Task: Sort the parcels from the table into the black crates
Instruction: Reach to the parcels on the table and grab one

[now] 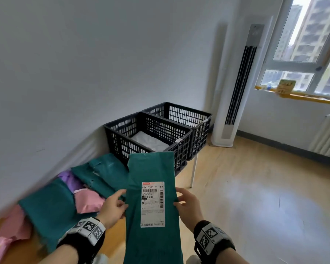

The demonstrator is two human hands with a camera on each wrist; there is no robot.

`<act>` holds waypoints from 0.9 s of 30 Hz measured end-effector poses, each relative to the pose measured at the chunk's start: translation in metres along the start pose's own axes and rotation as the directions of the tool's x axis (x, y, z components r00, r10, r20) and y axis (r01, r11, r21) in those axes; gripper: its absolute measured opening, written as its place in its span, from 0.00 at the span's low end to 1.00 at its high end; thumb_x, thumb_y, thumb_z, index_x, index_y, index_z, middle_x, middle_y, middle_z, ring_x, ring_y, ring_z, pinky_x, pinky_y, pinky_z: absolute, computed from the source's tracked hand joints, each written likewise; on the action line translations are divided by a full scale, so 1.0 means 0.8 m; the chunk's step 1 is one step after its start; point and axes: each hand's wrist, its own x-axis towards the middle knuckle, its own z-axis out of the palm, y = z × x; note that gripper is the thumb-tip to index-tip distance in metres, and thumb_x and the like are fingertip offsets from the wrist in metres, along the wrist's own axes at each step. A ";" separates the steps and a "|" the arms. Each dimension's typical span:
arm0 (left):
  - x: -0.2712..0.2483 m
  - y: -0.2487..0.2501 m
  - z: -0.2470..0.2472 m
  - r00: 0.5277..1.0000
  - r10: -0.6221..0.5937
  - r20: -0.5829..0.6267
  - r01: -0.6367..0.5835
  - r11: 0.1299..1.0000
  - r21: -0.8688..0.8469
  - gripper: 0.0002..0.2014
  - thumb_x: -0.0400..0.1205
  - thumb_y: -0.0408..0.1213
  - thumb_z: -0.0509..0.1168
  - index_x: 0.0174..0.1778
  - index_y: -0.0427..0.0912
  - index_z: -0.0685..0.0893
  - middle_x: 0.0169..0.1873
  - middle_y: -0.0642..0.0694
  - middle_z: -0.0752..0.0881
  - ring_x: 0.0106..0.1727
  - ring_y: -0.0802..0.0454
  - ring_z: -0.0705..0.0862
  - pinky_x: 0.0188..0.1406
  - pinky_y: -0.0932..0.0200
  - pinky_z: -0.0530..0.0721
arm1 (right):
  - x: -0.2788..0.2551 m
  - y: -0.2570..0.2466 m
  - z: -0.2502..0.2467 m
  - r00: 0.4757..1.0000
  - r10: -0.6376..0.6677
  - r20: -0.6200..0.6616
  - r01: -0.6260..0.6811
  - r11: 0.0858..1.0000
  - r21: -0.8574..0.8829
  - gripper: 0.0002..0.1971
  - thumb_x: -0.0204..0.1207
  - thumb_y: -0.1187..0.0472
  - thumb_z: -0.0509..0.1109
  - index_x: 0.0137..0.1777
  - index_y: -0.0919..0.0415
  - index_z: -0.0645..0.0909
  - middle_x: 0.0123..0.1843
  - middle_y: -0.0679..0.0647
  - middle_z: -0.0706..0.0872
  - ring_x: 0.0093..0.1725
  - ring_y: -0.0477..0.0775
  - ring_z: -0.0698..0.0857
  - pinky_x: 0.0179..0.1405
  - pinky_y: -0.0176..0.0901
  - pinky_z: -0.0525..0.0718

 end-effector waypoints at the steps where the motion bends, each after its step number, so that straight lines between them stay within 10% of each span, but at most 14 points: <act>1: 0.003 0.010 0.021 1.000 0.005 0.008 -0.006 1.000 0.012 0.19 0.81 0.20 0.61 0.64 0.43 0.75 0.31 0.43 0.86 0.24 0.55 0.81 0.23 0.64 0.78 | 0.005 0.009 -0.021 1.000 -0.001 -0.006 0.001 1.000 0.004 0.24 0.77 0.75 0.64 0.55 0.40 0.78 0.45 0.50 0.88 0.42 0.52 0.89 0.42 0.49 0.90; 12: 0.054 0.114 0.168 0.997 0.066 0.028 -0.067 0.996 0.053 0.19 0.82 0.23 0.62 0.65 0.46 0.76 0.37 0.40 0.90 0.31 0.50 0.86 0.26 0.62 0.81 | 0.081 0.058 -0.190 0.999 -0.017 -0.028 0.018 1.000 0.022 0.23 0.77 0.75 0.64 0.56 0.43 0.79 0.45 0.52 0.88 0.42 0.54 0.89 0.41 0.51 0.90; 27: 0.284 0.228 0.160 0.996 0.075 -0.044 -0.075 0.997 0.012 0.27 0.81 0.23 0.64 0.76 0.38 0.68 0.39 0.36 0.88 0.39 0.42 0.88 0.36 0.57 0.88 | 0.355 -0.032 -0.266 0.985 -0.097 0.143 0.094 0.995 0.032 0.17 0.76 0.79 0.65 0.59 0.61 0.80 0.40 0.57 0.85 0.38 0.53 0.87 0.33 0.46 0.90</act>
